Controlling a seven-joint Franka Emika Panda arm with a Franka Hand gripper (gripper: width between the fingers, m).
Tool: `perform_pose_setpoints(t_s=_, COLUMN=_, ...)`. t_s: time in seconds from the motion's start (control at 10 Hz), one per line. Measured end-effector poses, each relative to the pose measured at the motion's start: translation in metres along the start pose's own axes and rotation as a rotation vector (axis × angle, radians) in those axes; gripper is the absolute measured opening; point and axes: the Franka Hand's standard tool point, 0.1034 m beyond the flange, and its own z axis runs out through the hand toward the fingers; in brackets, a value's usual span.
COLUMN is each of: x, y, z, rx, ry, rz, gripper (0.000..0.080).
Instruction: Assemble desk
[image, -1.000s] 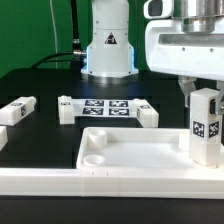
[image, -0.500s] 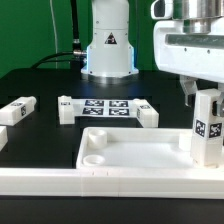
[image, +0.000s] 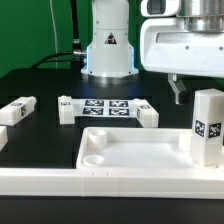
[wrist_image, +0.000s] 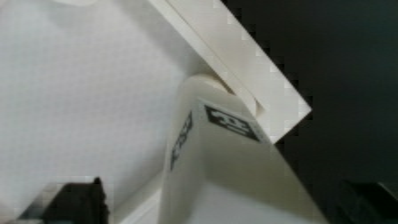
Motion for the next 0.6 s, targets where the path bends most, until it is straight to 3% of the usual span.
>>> perform_pose_setpoints(t_s=0.6, x=0.0009, y=0.0001, z=-0.0002, rx=0.001, ry=0.003, rz=-0.533, gripper=0.0649)
